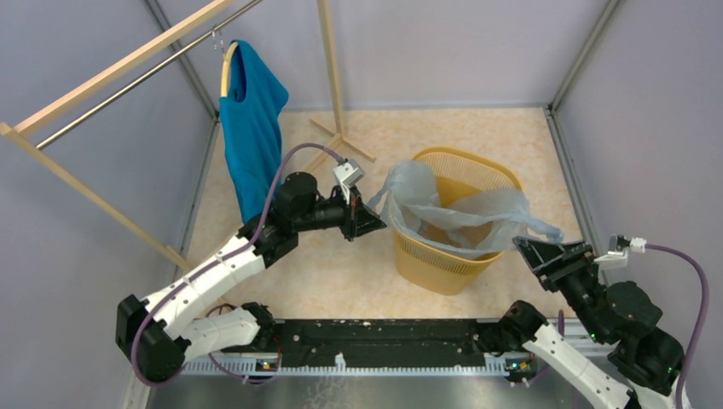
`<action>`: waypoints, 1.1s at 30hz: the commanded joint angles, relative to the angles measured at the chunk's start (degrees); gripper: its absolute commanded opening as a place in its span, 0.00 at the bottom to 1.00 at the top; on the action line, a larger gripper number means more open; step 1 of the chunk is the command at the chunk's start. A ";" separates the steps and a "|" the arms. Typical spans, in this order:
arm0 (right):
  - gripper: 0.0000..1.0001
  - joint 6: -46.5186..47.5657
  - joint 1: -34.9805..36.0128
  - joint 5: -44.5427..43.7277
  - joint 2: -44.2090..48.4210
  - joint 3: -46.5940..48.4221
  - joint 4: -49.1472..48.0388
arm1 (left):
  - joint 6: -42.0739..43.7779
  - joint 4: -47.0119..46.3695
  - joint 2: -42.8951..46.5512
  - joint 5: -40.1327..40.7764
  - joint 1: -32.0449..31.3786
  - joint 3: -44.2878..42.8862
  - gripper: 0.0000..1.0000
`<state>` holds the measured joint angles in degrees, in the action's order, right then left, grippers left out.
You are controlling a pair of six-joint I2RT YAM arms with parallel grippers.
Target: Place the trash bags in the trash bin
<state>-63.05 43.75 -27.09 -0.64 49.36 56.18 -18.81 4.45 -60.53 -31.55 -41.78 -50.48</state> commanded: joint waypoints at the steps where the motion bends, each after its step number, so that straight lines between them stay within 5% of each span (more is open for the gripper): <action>1: 0.60 0.61 0.43 -0.35 -0.06 1.67 -2.68 | 1.13 0.58 1.12 0.31 -0.32 -1.87 0.00; 5: 0.41 0.37 0.46 0.11 -0.06 1.74 -3.06 | 0.20 0.33 2.72 -2.81 -0.32 -2.16 0.00; 8: 0.17 -0.13 0.43 -0.02 -0.11 2.07 -2.20 | 0.20 0.31 3.51 -6.34 -0.41 -2.47 0.00; 12: 0.01 -1.24 0.46 1.25 -0.06 3.48 0.78 | 1.68 3.01 4.34 -7.60 -0.50 -2.93 0.00; 20: 0.00 -2.43 0.44 5.14 -0.08 4.76 10.50 | 4.45 9.89 5.16 -5.67 -0.58 -2.59 0.00; 33: 0.00 3.45 0.45 11.20 -0.06 6.94 6.78 | 3.08 10.42 7.95 -0.97 -0.58 -2.87 0.00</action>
<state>-63.57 43.75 -19.31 -0.62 53.36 65.01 -15.75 15.05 -54.22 -34.39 -42.11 -51.35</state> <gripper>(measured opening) 0.005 0.006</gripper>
